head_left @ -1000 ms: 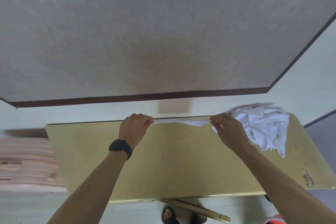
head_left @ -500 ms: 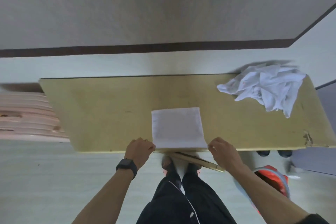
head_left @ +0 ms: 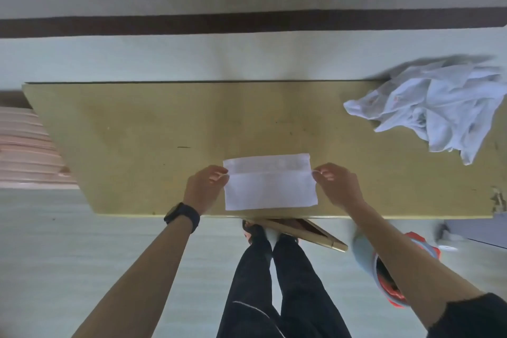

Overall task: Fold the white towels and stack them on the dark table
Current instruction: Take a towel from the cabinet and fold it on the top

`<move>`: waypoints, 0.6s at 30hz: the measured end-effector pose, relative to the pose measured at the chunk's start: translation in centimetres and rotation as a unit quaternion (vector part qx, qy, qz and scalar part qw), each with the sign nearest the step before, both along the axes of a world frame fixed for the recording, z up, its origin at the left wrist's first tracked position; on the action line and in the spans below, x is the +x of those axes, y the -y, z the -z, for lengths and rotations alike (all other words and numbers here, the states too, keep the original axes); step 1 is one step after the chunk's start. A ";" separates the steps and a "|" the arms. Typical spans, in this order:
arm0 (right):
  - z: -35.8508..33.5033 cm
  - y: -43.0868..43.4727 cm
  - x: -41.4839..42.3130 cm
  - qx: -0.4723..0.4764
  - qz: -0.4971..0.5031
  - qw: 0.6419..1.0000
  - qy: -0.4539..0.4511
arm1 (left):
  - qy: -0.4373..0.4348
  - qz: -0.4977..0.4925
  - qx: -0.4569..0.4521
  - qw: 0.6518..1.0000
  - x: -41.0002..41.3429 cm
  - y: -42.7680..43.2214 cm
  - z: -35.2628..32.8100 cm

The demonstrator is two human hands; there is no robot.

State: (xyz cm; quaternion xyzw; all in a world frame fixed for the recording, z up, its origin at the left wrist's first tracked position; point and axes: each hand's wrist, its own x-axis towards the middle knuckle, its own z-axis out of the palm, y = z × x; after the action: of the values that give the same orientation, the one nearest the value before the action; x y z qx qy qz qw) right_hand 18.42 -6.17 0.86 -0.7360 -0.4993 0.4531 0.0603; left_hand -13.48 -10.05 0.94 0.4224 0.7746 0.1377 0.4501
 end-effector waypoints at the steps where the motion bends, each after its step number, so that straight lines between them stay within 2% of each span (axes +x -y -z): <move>1: 0.7 -0.9 -0.3 0.002 0.024 1.000 -0.012 | 0.009 -0.025 0.000 1.000 -0.1 -0.7 0.6; 6: 3.8 -3.4 -1.3 0.033 0.094 0.994 -0.037 | 0.014 -0.072 -0.005 0.997 -0.5 -2.5 3.8; 18: 5.8 -3.0 -2.2 0.098 0.084 0.992 -0.002 | 0.004 -0.064 0.007 0.998 -1.3 -4.0 5.2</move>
State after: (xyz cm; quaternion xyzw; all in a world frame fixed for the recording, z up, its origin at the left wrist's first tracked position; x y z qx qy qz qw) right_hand 16.20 -3.12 -4.97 -0.7648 -0.4778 0.3972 0.1705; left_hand -14.78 -6.08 -4.25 0.3746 0.7971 0.1739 0.4405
